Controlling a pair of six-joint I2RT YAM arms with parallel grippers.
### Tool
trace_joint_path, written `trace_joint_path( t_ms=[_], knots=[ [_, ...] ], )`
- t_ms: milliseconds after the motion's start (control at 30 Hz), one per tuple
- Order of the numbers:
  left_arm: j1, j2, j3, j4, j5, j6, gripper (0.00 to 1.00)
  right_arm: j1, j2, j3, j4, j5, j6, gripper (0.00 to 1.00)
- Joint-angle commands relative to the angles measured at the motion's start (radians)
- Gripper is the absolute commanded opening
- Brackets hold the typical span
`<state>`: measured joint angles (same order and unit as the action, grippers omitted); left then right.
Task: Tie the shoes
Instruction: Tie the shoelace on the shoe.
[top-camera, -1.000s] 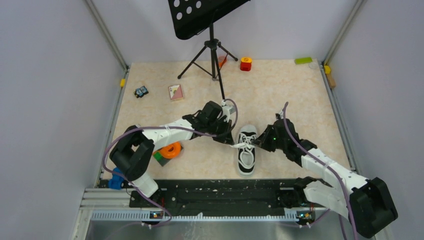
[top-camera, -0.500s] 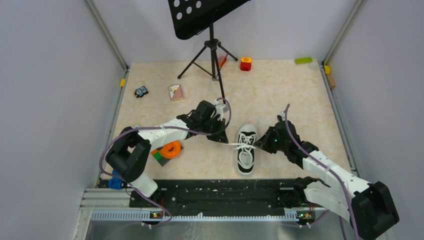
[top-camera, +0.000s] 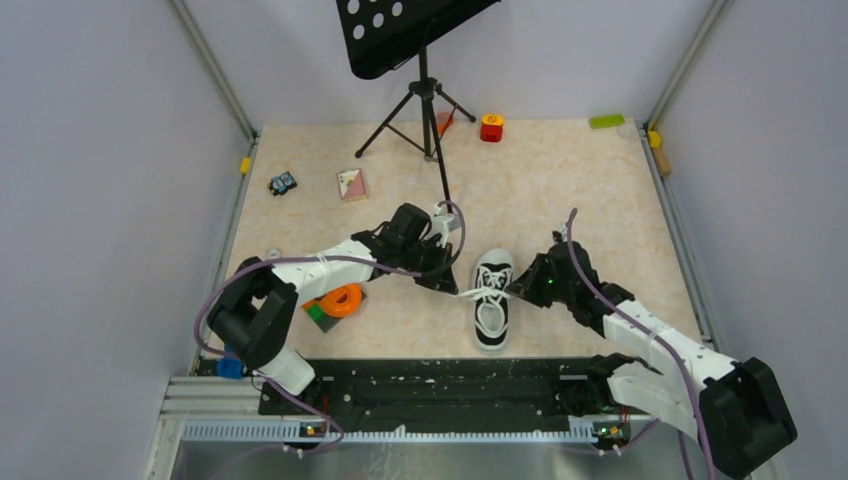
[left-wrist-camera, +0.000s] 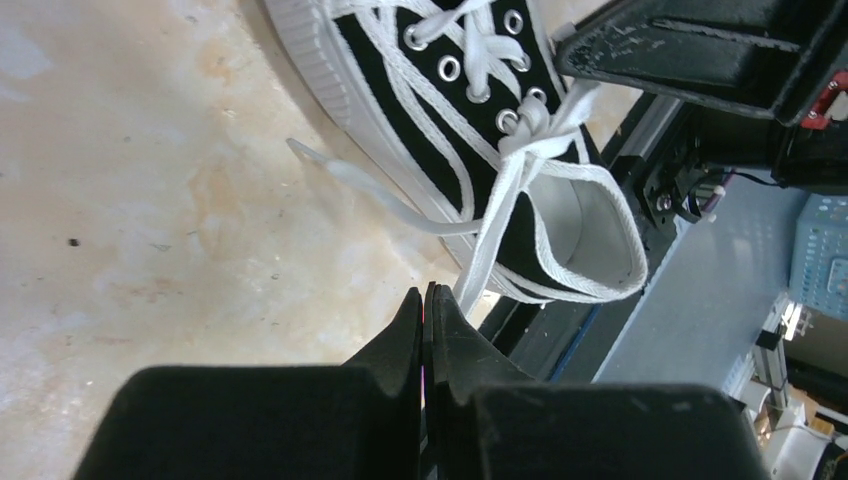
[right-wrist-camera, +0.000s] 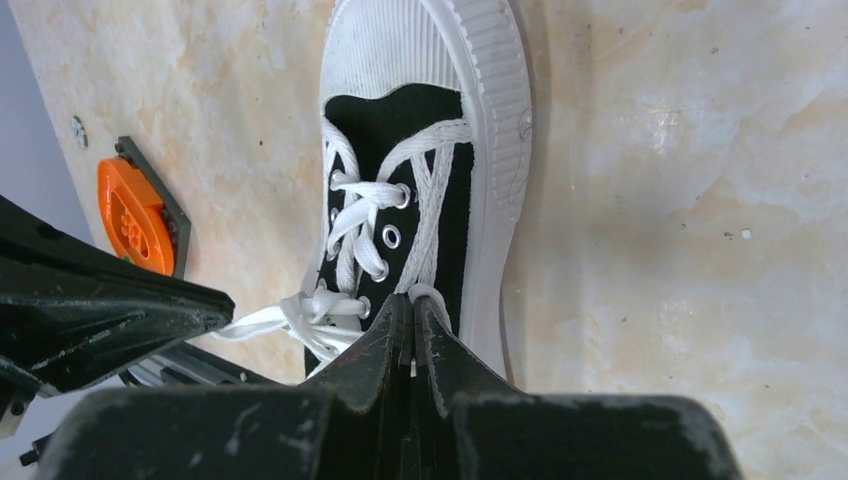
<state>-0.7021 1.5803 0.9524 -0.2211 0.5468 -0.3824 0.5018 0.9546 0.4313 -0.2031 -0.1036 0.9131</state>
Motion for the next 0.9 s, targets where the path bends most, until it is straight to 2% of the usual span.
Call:
trace_joint_path(
  t_ms=[0,33,167,267,500,700,867],
  knots=[
    [-0.031,0.024,0.059,-0.025,0.041,0.031,0.0,0.009,0.015,0.029,0.07,-0.019,-0.002,0.0],
    [-0.035,0.027,0.062,-0.02,0.038,0.023,0.0,0.009,0.014,0.033,0.076,-0.025,-0.003,0.05],
    [-0.036,0.023,0.062,0.016,0.022,-0.022,0.0,0.009,-0.027,0.058,0.049,-0.011,-0.002,0.36],
    [-0.035,0.026,0.062,0.042,0.017,-0.047,0.0,0.009,-0.089,0.088,-0.03,0.024,-0.016,0.46],
    [-0.026,0.063,0.099,0.081,0.002,-0.092,0.0,0.01,-0.205,0.104,-0.103,0.022,0.019,0.48],
    [-0.016,0.109,0.16,0.053,0.049,-0.046,0.0,0.027,-0.269,0.089,-0.127,0.023,0.076,0.48],
    [-0.012,0.156,0.216,-0.002,0.108,-0.007,0.0,0.184,-0.256,0.069,-0.057,0.126,0.196,0.46]
  ],
)
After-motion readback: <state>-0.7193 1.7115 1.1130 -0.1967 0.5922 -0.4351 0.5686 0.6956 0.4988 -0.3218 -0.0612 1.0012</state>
